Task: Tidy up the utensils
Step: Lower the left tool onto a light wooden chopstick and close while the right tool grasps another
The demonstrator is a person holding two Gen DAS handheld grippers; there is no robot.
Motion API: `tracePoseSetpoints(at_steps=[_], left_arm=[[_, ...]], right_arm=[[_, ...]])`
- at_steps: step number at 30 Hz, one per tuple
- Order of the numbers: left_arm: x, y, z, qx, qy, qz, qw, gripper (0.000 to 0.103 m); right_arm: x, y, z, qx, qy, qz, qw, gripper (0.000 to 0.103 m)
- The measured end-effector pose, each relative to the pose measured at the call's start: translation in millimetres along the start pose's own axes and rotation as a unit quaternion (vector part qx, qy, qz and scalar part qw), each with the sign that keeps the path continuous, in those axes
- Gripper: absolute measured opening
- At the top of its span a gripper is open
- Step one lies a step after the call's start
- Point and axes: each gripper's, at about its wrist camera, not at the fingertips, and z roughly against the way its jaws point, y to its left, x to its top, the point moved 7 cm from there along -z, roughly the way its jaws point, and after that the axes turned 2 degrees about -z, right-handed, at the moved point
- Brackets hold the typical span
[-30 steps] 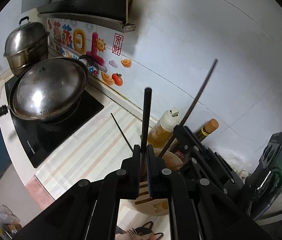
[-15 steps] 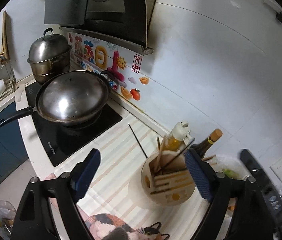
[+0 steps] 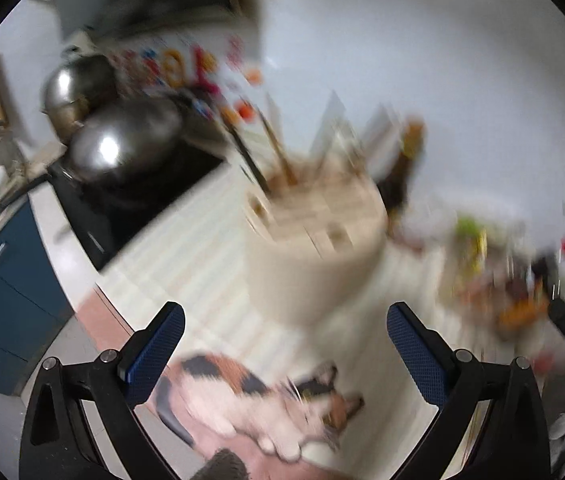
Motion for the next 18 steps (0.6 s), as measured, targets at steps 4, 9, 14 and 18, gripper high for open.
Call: tracePoseSetpoints(at_steps=[4,9,14,18], left_arm=[[-40,-46,-32,-0.004,0.039,-0.045,0.9983,0.103],[-93,-112,-65,-0.021,0.089,-0.111,0.9896,0.103],[-134,-161,-91,-0.031,0.129,-0.159,0.9784,0.103],[-155,-190,-107,-0.031,0.152,-0.19,0.9694,0.103]], right_arm=[[-38,-80,-3,-0.038,0.048,-0.069,0.996,0.103],[-83,-147,-23,-0.066,0.114,-0.111,0.985,0.063],[-127,-184,-64,-0.088,0.18,-0.113,0.973,0.047],[-146,-188,-98,-0.084,0.219,-0.094,0.968,0.045]])
